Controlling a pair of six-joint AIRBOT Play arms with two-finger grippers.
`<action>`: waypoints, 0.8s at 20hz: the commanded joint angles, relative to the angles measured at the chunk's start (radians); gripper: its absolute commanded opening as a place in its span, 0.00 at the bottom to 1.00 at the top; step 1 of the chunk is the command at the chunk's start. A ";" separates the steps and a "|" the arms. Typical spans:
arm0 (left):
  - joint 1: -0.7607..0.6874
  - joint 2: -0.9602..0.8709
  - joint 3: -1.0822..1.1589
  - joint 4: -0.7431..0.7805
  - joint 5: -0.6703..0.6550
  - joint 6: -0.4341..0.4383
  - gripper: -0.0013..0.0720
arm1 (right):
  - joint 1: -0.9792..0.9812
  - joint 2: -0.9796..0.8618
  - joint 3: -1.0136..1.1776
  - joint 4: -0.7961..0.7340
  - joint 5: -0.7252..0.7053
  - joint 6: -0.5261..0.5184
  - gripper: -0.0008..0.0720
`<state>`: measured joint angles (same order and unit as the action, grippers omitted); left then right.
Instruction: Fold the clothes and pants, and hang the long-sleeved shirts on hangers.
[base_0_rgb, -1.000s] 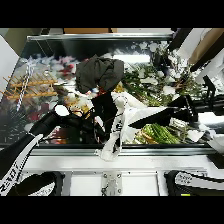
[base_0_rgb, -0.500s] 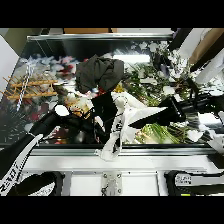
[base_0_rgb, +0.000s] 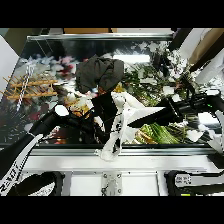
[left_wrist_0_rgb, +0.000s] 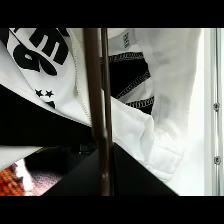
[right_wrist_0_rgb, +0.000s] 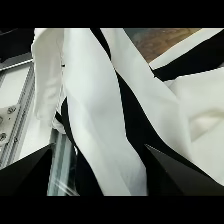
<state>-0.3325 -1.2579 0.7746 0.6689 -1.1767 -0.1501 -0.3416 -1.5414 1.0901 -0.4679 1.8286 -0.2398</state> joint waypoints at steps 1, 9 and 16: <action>-0.001 0.000 0.001 -0.007 0.001 0.000 0.03 | 0.002 -0.001 -0.001 0.001 0.002 0.001 0.86; -0.001 0.000 0.001 -0.007 0.000 0.001 0.03 | 0.006 -0.001 -0.001 0.002 0.005 0.001 0.85; -0.001 0.000 0.001 -0.007 0.000 0.001 0.03 | 0.006 -0.001 -0.001 0.001 0.002 0.001 0.49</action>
<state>-0.3325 -1.2583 0.7746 0.6624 -1.1774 -0.1497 -0.3363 -1.5417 1.0901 -0.4664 1.8297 -0.2394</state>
